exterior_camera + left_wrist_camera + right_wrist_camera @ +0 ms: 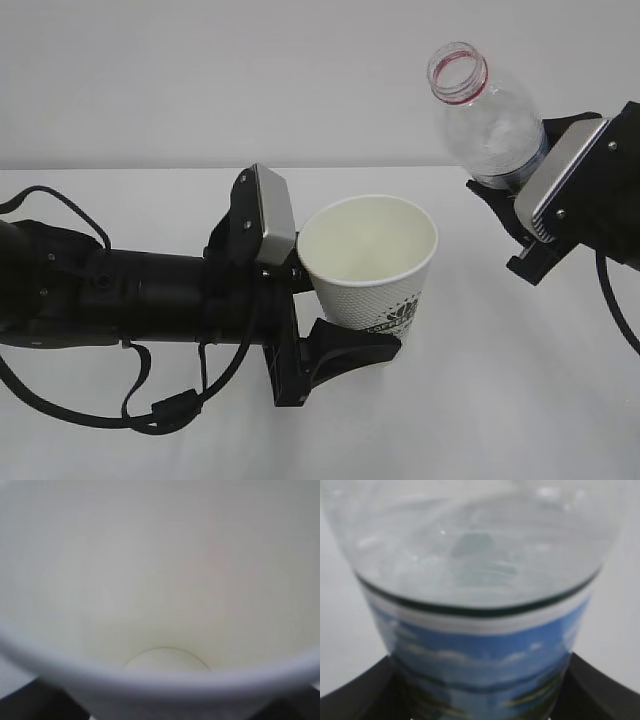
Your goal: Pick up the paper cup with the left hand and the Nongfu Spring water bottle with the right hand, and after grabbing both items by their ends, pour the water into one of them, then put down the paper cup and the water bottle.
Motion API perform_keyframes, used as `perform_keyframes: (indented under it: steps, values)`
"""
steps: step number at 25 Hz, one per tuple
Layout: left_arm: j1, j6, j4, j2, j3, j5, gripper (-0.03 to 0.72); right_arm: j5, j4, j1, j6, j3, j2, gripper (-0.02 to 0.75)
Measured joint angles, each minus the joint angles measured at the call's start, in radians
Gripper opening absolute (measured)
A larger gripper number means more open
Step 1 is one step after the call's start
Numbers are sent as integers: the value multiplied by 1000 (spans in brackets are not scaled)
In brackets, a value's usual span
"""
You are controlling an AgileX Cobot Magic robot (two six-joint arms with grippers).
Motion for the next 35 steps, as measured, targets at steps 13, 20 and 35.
perform_keyframes:
  steps: [13,20,35]
  values:
    - [0,3,12,0,0,0,568,-18,26,0,-221,0,0,517]
    - [0,3,39,0,0,0,568,-20,55,0,-270,-6,0,516]
    - [0,55,-9,0,-37,43,565,6,56,0,-410,-90,0,516]
